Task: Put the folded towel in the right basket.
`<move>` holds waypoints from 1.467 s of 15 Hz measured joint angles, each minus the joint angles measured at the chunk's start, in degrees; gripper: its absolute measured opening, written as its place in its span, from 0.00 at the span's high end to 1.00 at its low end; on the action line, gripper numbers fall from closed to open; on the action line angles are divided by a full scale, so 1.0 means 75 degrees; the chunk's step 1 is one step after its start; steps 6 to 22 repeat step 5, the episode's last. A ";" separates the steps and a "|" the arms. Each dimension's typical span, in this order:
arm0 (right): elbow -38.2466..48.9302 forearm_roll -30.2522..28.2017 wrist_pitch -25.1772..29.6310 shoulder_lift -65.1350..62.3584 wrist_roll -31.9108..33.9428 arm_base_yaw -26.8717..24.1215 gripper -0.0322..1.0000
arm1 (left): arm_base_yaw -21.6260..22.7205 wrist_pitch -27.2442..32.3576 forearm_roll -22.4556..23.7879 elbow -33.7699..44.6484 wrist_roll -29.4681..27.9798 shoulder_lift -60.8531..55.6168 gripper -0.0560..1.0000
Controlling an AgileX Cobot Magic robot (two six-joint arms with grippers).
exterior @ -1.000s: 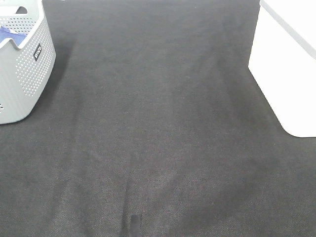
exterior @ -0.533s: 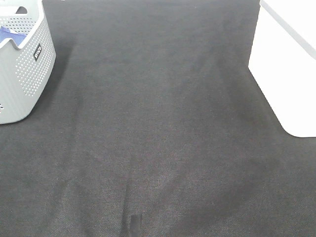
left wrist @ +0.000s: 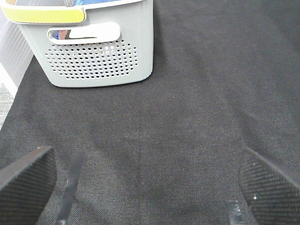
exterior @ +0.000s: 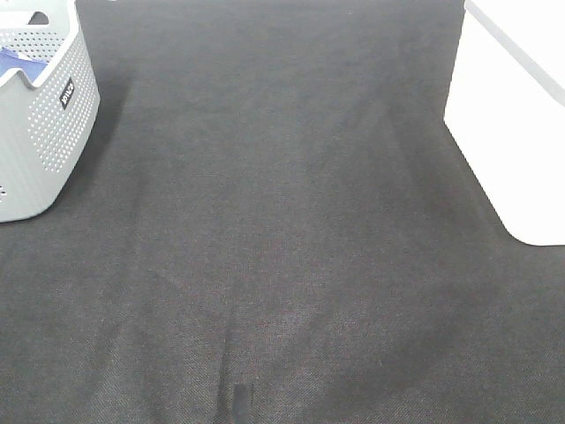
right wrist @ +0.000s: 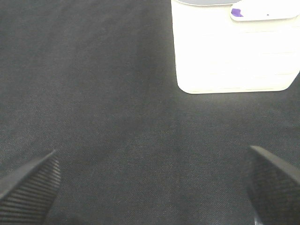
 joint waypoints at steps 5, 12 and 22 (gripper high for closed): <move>0.0000 -0.0015 0.0000 0.0000 0.0008 0.0000 0.04 | 0.0000 0.0000 0.0000 0.0000 0.0000 0.0000 0.01; 0.0000 -0.0015 0.0000 0.0000 0.0008 0.0000 0.04 | 0.0000 0.0000 0.0000 0.0000 0.0000 0.0000 0.01; 0.0000 -0.0015 0.0000 0.0000 0.0008 0.0000 0.04 | 0.0000 0.0000 0.0000 0.0000 0.0000 0.0000 0.01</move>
